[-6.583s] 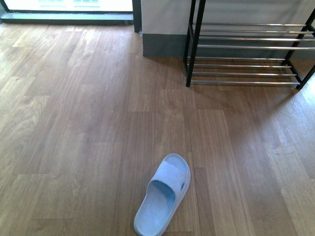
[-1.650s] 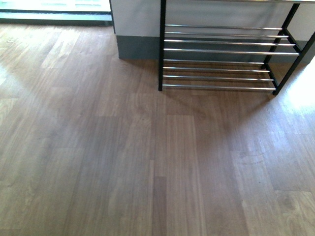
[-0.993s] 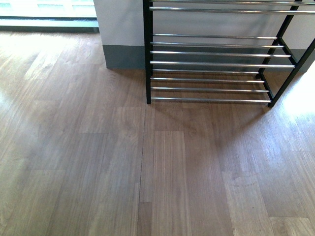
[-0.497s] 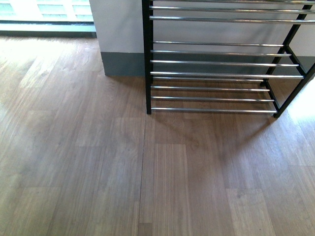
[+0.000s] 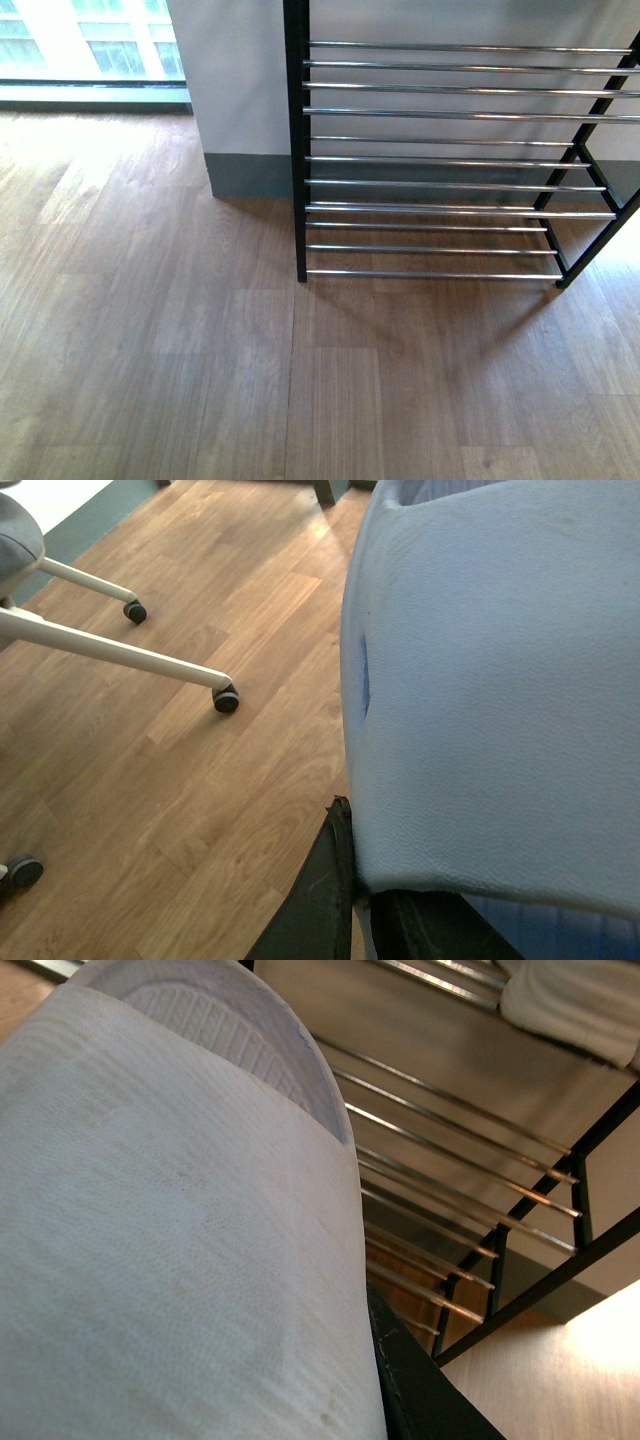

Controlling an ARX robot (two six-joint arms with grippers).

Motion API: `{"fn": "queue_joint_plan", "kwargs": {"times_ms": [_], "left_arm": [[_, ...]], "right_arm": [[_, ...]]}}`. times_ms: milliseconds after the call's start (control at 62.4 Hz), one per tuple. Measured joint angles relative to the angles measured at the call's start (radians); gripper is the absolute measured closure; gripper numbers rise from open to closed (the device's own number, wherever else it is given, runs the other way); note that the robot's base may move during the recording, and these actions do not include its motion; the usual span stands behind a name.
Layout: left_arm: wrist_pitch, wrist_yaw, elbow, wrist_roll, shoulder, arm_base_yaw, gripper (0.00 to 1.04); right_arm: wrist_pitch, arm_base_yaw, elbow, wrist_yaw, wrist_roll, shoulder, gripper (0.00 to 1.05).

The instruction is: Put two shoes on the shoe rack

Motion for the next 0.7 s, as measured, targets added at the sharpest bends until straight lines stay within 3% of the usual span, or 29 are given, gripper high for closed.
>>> {"fn": "queue_joint_plan", "kwargs": {"times_ms": [705], "left_arm": [[0.0,0.0,0.0,-0.001,0.0,0.0,1.03]], "right_arm": [[0.0,0.0,0.0,0.0,0.0,0.0,1.04]]}}
